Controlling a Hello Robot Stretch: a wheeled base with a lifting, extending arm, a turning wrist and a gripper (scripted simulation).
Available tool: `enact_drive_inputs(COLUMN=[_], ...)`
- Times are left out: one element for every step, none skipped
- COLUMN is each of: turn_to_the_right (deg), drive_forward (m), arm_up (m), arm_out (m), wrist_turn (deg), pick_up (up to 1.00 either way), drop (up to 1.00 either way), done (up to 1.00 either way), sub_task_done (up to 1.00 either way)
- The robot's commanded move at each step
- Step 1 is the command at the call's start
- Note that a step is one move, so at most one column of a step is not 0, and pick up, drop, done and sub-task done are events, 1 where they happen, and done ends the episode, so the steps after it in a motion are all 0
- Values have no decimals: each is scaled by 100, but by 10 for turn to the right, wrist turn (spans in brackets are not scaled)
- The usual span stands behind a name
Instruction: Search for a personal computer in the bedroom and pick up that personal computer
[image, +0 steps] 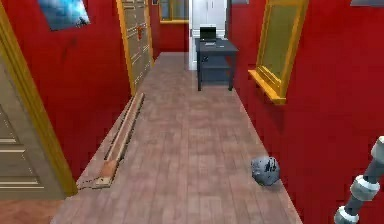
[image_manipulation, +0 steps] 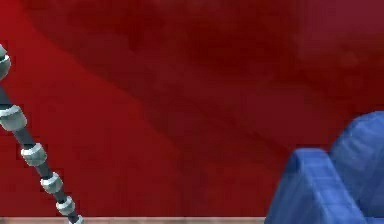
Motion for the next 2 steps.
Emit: enact_drive_inputs(turn_to_the_right=[-450,-420], drive_forward=[0,0], arm_up=[0,0], arm_out=[0,0], wrist_turn=[0,0], pick_up=[0,0], drop=[0,0], done=[0,0], sub_task_done=[0,0])
